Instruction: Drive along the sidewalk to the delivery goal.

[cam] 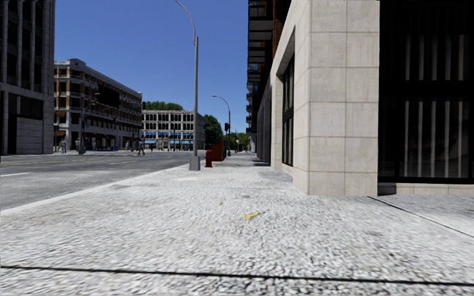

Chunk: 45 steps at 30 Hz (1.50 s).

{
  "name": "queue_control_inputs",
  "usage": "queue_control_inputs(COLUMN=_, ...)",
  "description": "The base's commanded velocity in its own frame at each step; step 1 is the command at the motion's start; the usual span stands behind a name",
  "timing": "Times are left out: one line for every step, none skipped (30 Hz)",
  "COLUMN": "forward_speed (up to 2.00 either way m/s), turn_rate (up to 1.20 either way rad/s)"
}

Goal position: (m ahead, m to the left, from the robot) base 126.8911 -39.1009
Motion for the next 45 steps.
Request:
queue_control_inputs(forward_speed=2.0, turn_rate=0.0)
queue_control_inputs(forward_speed=2.0, turn_rate=0.0)
queue_control_inputs(forward_speed=2.0, turn_rate=0.0)
queue_control_inputs(forward_speed=2.0, turn_rate=0.0)
queue_control_inputs(forward_speed=2.0, turn_rate=0.0)
queue_control_inputs(forward_speed=2.0, turn_rate=0.0)
queue_control_inputs(forward_speed=2.0, turn_rate=0.0)
queue_control_inputs(forward_speed=2.0, turn_rate=0.0)
queue_control_inputs(forward_speed=2.0, turn_rate=0.0)
queue_control_inputs(forward_speed=2.0, turn_rate=0.0)
queue_control_inputs(forward_speed=2.0, turn_rate=0.0)
queue_control_inputs(forward_speed=2.0, turn_rate=0.0)
queue_control_inputs(forward_speed=2.0, turn_rate=0.0)
queue_control_inputs(forward_speed=2.0, turn_rate=0.0)
queue_control_inputs(forward_speed=2.0, turn_rate=0.0)
queue_control_inputs(forward_speed=2.0, turn_rate=0.0)
queue_control_inputs(forward_speed=2.0, turn_rate=0.0)
queue_control_inputs(forward_speed=2.0, turn_rate=0.0)
queue_control_inputs(forward_speed=2.0, turn_rate=0.0)
queue_control_inputs(forward_speed=2.0, turn_rate=0.0)
queue_control_inputs(forward_speed=2.0, turn_rate=0.0)
queue_control_inputs(forward_speed=2.0, turn_rate=0.0)
queue_control_inputs(forward_speed=2.0, turn_rate=0.0)
queue_control_inputs(forward_speed=2.0, turn_rate=0.0)
queue_control_inputs(forward_speed=2.0, turn_rate=0.0)
queue_control_inputs(forward_speed=2.0, turn_rate=0.0)
queue_control_inputs(forward_speed=2.0, turn_rate=0.0)
queue_control_inputs(forward_speed=2.0, turn_rate=0.0)
queue_control_inputs(forward_speed=2.0, turn_rate=0.0)
queue_control_inputs(forward_speed=2.0, turn_rate=0.0)
queue_control_inputs(forward_speed=2.0, turn_rate=0.0)
queue_control_inputs(forward_speed=2.0, turn_rate=0.0)
queue_control_inputs(forward_speed=2.0, turn_rate=0.0)
queue_control_inputs(forward_speed=2.0, turn_rate=0.0)
queue_control_inputs(forward_speed=2.0, turn_rate=0.0)
queue_control_inputs(forward_speed=2.0, turn_rate=0.0)
queue_control_inputs(forward_speed=2.0, turn_rate=0.0)
queue_control_inputs(forward_speed=2.0, turn_rate=0.0)
queue_control_inputs(forward_speed=2.0, turn_rate=0.0)
queue_control_inputs(forward_speed=2.0, turn_rate=0.0)
queue_control_inputs(forward_speed=2.0, turn_rate=0.0)
queue_control_inputs(forward_speed=2.0, turn_rate=0.0)
queue_control_inputs(forward_speed=2.0, turn_rate=0.0)
queue_control_inputs(forward_speed=2.0, turn_rate=0.0)
queue_control_inputs(forward_speed=2.0, turn_rate=0.0)
